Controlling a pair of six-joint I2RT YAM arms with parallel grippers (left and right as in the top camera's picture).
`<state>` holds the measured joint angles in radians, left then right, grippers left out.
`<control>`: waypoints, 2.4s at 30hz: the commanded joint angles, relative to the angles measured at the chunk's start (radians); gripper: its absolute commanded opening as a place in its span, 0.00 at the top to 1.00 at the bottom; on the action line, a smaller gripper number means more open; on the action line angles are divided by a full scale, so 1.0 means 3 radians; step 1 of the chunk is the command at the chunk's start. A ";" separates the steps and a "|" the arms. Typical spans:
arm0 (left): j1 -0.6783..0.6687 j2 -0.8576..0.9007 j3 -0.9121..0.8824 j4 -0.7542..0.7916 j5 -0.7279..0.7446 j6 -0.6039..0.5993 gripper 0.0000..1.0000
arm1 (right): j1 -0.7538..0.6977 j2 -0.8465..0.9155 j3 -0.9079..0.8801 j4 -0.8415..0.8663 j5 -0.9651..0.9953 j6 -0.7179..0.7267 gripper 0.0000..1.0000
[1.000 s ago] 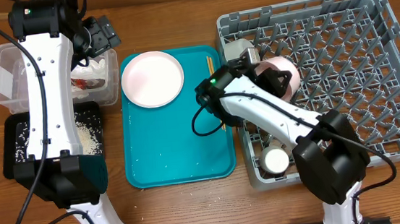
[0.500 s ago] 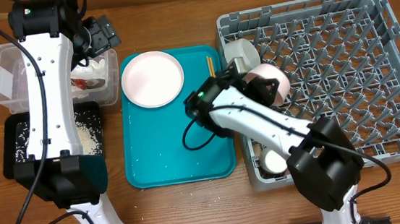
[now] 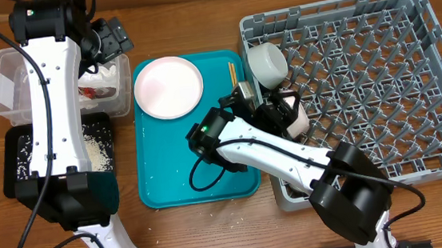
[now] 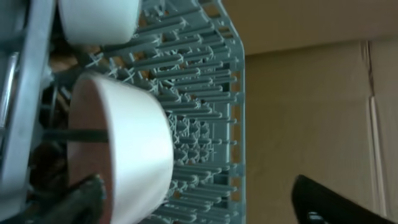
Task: Sort waste into correct bins and load items into the dishwasher
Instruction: 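Release the pink plate and move the right gripper toward the white plate, then grasp the rim of the white plate with the right gripper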
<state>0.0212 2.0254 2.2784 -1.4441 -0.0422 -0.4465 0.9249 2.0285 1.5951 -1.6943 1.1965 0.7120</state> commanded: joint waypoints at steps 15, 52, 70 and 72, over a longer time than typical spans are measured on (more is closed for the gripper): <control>-0.0017 -0.0025 0.0053 0.0005 -0.0043 -0.0022 0.00 | -0.0242 -0.0142 0.0690 0.2150 -0.1915 -0.1081 0.00; -0.0028 -0.0025 0.0053 0.0005 -0.0045 -0.0022 0.00 | -0.0800 0.0964 0.0659 0.3349 -0.3768 0.0370 0.85; -0.0028 -0.0025 0.0053 0.0004 -0.0045 -0.0022 0.00 | -0.0800 0.0964 0.0753 0.2674 -0.4059 0.0417 0.96; -0.0028 -0.0025 0.0053 0.0005 -0.0045 -0.0022 0.00 | -0.0800 0.0963 0.0787 0.2658 -0.4112 0.0350 0.96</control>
<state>0.0193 2.0254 2.2784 -1.4441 -0.0425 -0.4465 0.6815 2.3013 1.8183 -0.8864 -0.0223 0.8410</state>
